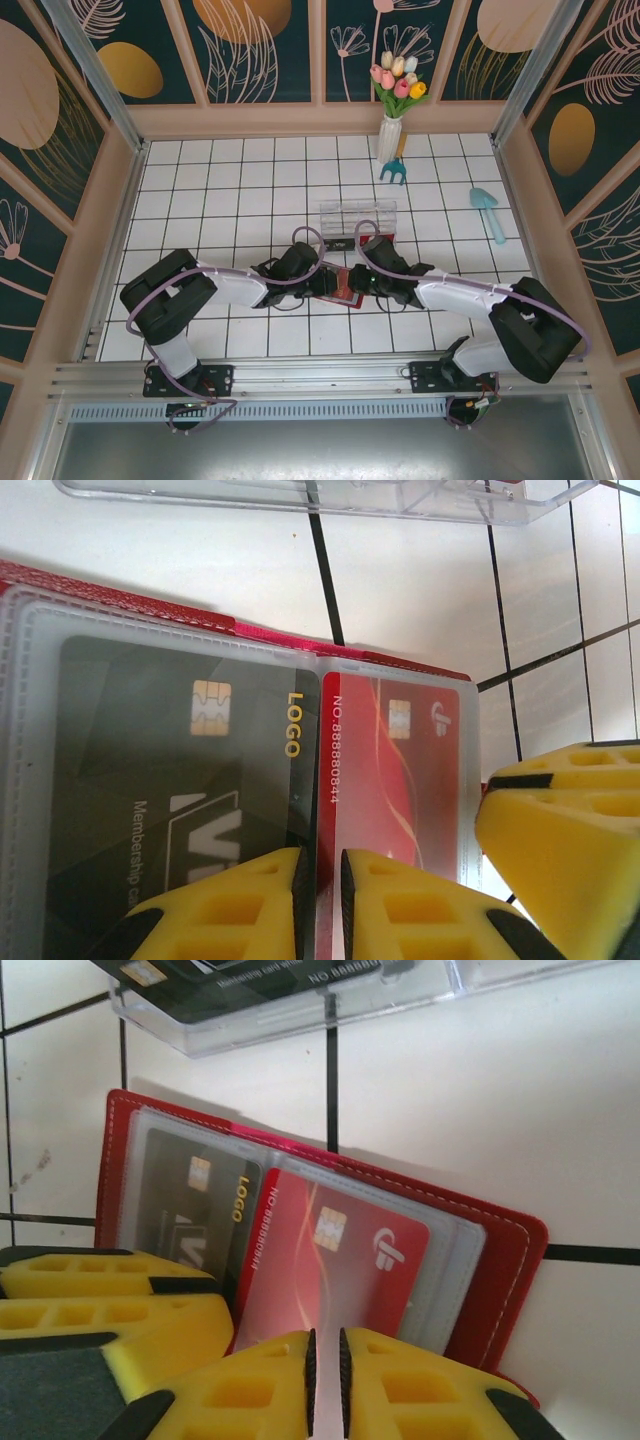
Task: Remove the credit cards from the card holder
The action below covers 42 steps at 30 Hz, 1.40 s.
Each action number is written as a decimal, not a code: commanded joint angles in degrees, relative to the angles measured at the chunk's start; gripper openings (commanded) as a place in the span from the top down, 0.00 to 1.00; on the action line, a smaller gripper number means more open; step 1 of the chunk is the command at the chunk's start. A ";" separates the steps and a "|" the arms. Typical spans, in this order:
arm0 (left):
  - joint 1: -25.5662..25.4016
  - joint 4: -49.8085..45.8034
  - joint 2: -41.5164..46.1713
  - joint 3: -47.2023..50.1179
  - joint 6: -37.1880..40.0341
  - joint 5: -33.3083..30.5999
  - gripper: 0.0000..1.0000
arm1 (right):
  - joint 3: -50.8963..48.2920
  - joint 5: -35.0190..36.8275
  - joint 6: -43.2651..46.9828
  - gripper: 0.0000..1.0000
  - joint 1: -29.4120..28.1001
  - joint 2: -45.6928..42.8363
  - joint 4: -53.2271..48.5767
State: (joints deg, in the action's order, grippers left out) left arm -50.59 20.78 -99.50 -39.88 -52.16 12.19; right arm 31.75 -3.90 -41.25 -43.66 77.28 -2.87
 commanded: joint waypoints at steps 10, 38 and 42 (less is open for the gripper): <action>-0.22 -3.06 -1.71 -0.64 -0.30 0.38 0.79 | -2.04 0.33 -0.85 0.95 0.34 2.50 0.02; 0.67 -2.73 5.40 1.66 -0.02 0.17 1.00 | -3.48 1.44 -1.55 0.95 0.68 3.85 1.02; 1.62 -3.61 6.62 2.51 0.41 -0.14 1.00 | -3.87 1.70 -1.55 0.95 0.94 3.84 0.93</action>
State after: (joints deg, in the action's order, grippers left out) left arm -49.78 19.16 -94.48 -38.52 -52.97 12.86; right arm 29.80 -3.88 -42.33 -43.13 79.94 0.67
